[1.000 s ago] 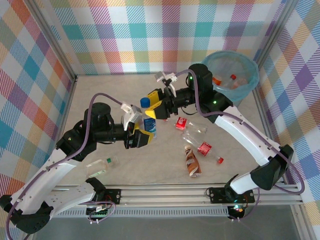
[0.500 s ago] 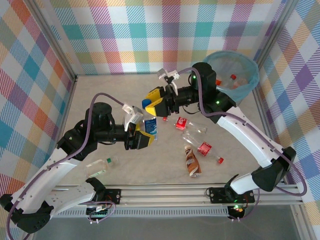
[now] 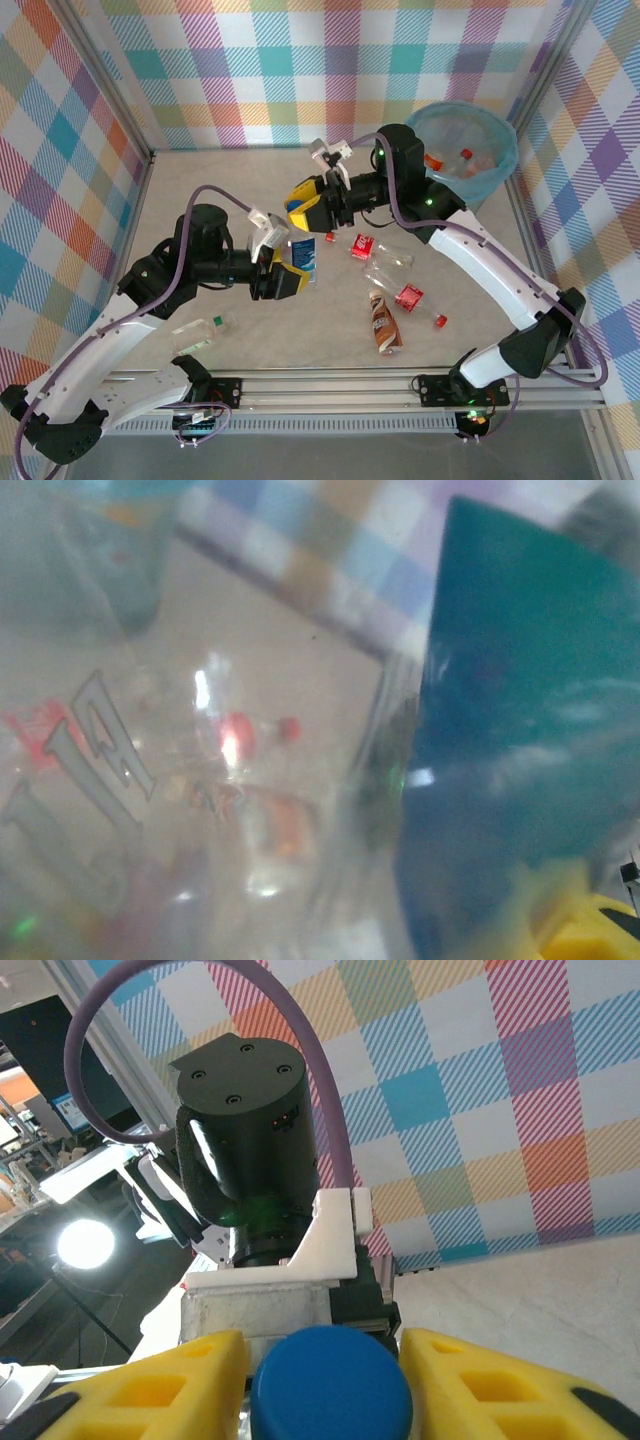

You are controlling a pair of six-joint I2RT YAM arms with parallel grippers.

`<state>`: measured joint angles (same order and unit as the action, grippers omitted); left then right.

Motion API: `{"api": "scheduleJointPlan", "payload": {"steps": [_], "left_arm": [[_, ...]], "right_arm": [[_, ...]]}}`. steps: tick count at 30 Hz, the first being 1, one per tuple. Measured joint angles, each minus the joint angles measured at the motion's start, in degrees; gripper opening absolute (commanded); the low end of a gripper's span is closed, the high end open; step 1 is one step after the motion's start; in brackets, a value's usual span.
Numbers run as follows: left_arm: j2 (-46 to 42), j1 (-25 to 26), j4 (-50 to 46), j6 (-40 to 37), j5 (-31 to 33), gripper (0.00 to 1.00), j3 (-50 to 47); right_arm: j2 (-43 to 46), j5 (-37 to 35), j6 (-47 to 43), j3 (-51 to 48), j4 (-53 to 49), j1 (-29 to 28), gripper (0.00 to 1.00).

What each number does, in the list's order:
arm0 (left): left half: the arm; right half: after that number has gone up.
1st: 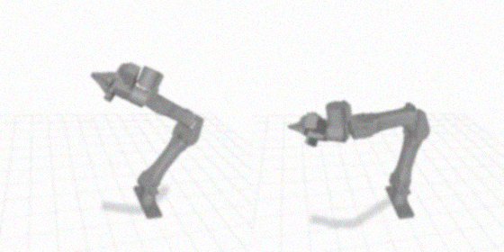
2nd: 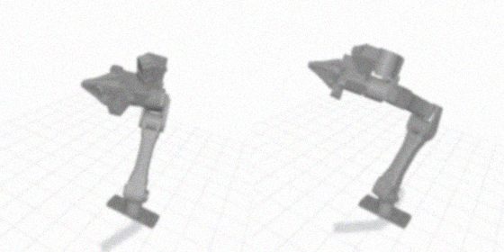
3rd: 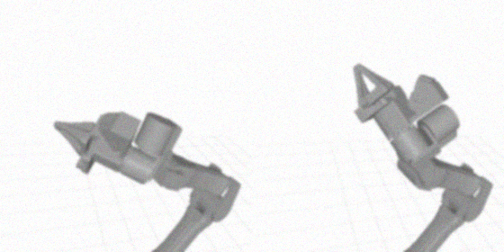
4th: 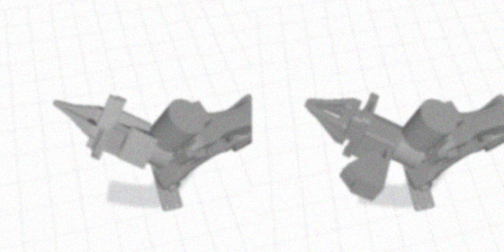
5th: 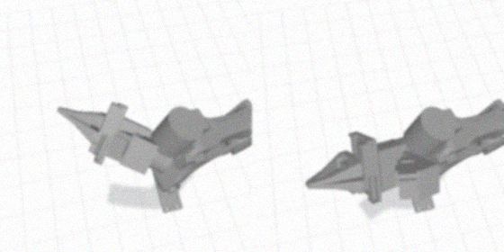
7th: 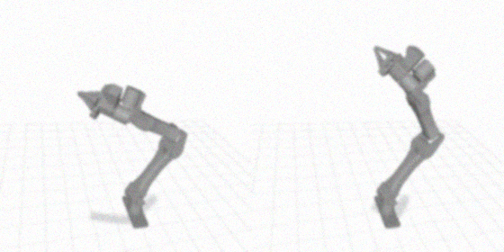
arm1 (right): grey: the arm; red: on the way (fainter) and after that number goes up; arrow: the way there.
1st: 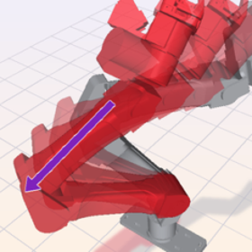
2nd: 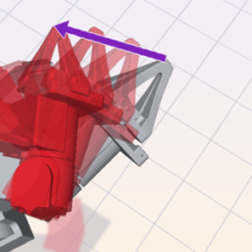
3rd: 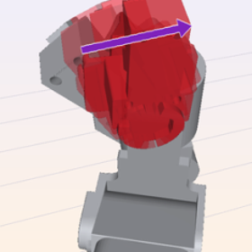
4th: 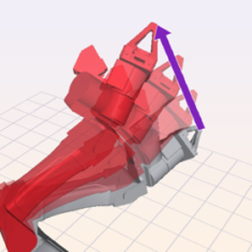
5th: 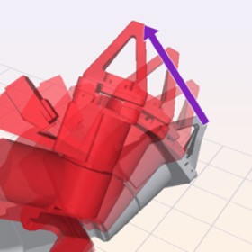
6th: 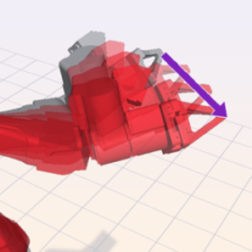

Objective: Put the plastic bottles in the bin

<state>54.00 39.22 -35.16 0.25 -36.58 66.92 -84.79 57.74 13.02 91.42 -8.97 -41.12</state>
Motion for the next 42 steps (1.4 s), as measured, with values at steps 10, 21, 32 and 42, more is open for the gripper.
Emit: {"api": "scheduleJointPlan", "payload": {"steps": [10, 21, 32, 42], "left_arm": [[0.2, 0.0, -2.3, -1.6, 2.9, 0.76, 0.9], [-12.0, 0.0, 3.5, -3.4, 22.2, 0.98, -3.0], [-12.3, 0.0, 5.0, -4.2, 38.2, 0.99, -4.2], [-7.1, 0.0, 4.9, -3.1, 40.8, 1.00, -4.2]], "right_arm": [[-1.4, -0.6, 0.2, 1.6, -2.8, -0.1, 0.29], [-1.8, -6.0, -3.7, 9.3, -14.8, 2.4, 0.19], [-1.0, -36.3, -8.9, 13.8, -25.9, 16.5, 0.00], [2.8, -63.5, -11.9, 14.0, -21.7, 31.2, 0.00]]}}
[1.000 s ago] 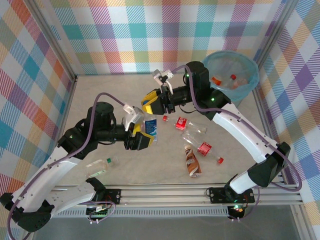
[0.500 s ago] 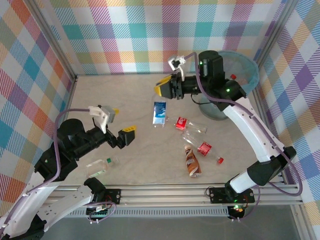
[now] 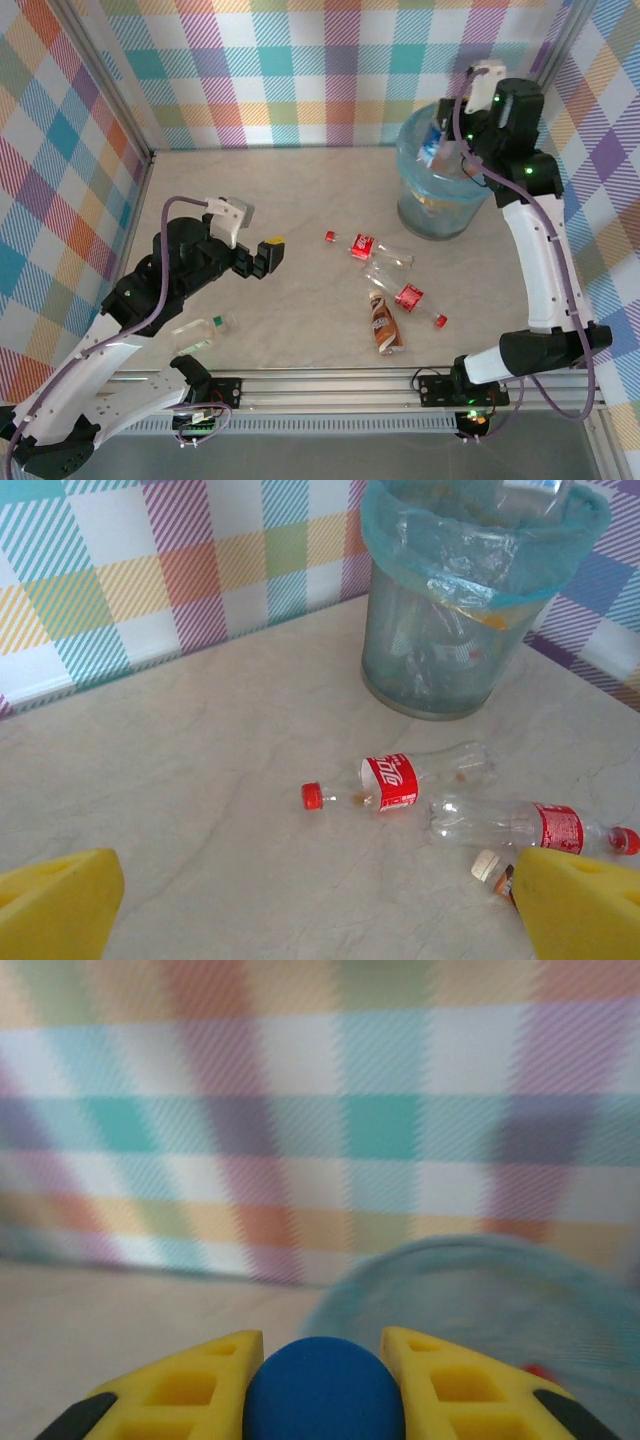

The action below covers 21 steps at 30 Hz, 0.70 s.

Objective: Put the plastic bottles in the bin

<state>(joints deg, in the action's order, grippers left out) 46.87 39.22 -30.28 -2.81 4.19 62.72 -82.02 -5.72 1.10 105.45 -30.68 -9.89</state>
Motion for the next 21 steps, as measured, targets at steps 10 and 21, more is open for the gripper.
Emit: {"api": "scheduleJointPlan", "payload": {"steps": [10, 21], "left_arm": [[0.8, 0.0, 0.0, 0.4, 0.0, 1.00, 0.0], [1.4, 0.0, 0.1, 0.6, 0.9, 1.00, -0.1]], "right_arm": [[0.5, -15.0, -7.1, -7.6, 9.9, 1.2, 0.06], [0.2, -17.2, -9.1, -17.9, 11.8, 0.3, 0.15]]}}
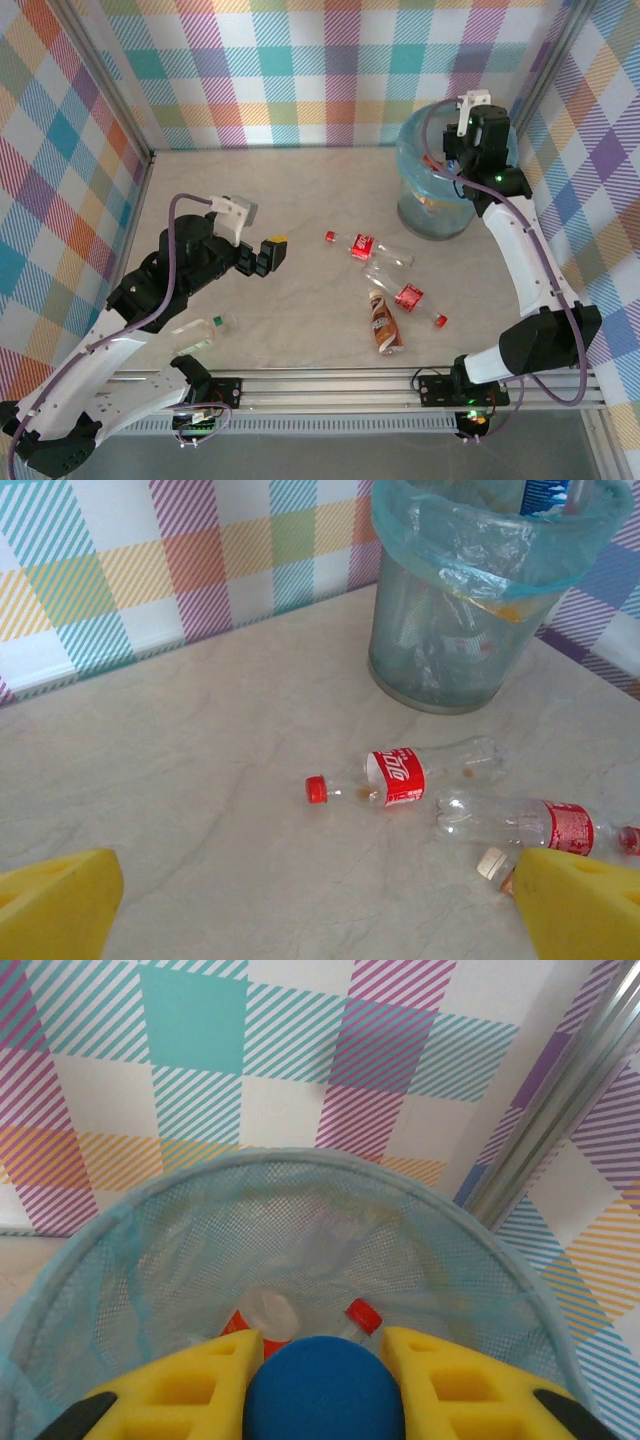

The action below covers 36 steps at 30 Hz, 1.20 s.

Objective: Put the plastic bottles in the bin

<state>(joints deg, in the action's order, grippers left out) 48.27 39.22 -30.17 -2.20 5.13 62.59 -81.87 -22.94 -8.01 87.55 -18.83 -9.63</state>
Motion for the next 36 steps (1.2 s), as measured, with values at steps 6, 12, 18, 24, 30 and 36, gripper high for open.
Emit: {"api": "scheduleJointPlan", "payload": {"steps": [6, 12, 18, 24, 30, 36], "left_arm": [[0.5, 0.0, 0.1, 0.3, 0.2, 1.00, -0.3], [1.3, 0.0, -0.1, 1.1, 0.6, 1.00, -0.3], [1.3, 0.0, -1.3, 1.6, 1.0, 1.00, -0.3], [1.3, 0.0, -1.8, 2.4, 1.0, 1.00, -0.3], [1.5, 0.0, -2.5, 2.8, 1.4, 1.00, -0.3], [2.9, 0.0, -2.5, 2.8, 1.4, 1.00, -0.2]], "right_arm": [[2.0, 0.0, 3.4, -2.4, 0.0, -0.1, 0.19], [2.2, -0.2, 6.8, -8.3, 3.0, -0.1, 0.22], [1.8, -0.7, 7.9, -10.0, 6.9, -0.2, 0.29], [-1.1, -0.6, 10.0, -8.6, 8.6, -0.1, 0.31], [-1.8, 1.1, 14.8, -7.3, 7.1, 0.2, 0.49], [-1.8, 1.9, 18.4, -6.9, 5.2, 0.3, 0.81]]}}
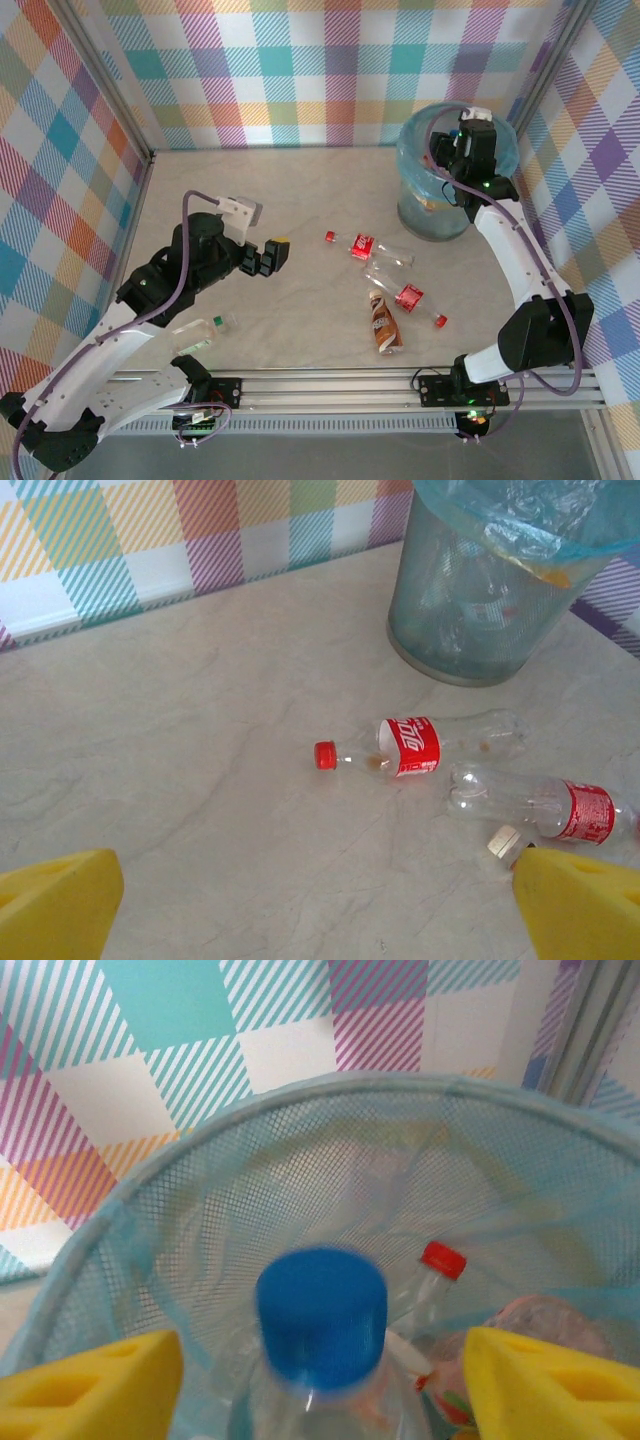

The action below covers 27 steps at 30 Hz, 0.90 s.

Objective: Put the plastic bottles in the bin

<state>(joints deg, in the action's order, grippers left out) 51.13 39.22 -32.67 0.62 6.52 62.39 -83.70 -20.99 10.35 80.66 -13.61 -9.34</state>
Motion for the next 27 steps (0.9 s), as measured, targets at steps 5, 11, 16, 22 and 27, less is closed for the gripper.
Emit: {"api": "scheduleJointPlan", "payload": {"steps": [5, 11, 16, 22, 27], "left_arm": [[1.0, 0.0, 0.0, 0.0, 0.0, 1.00, 0.1], [0.9, 0.0, 0.0, 0.0, 0.0, 1.00, 0.1], [0.8, 0.0, -0.3, -0.1, 0.0, 1.00, 0.1], [1.2, 0.0, -1.1, 0.5, 1.9, 1.00, 0.6], [3.2, 0.0, -5.1, 3.6, 5.7, 1.00, 3.0]], "right_arm": [[-3.5, -0.7, 1.7, 7.9, -5.6, 0.2, 0.87], [-4.7, -2.7, 5.2, 10.9, -12.3, 3.4, 0.89], [-4.1, -2.4, 7.6, 7.5, -14.6, 5.4, 0.88], [-0.6, 3.0, 9.2, 7.0, -16.1, 5.2, 0.84], [4.9, 8.0, 9.8, 7.0, -17.6, 5.0, 0.82]]}}
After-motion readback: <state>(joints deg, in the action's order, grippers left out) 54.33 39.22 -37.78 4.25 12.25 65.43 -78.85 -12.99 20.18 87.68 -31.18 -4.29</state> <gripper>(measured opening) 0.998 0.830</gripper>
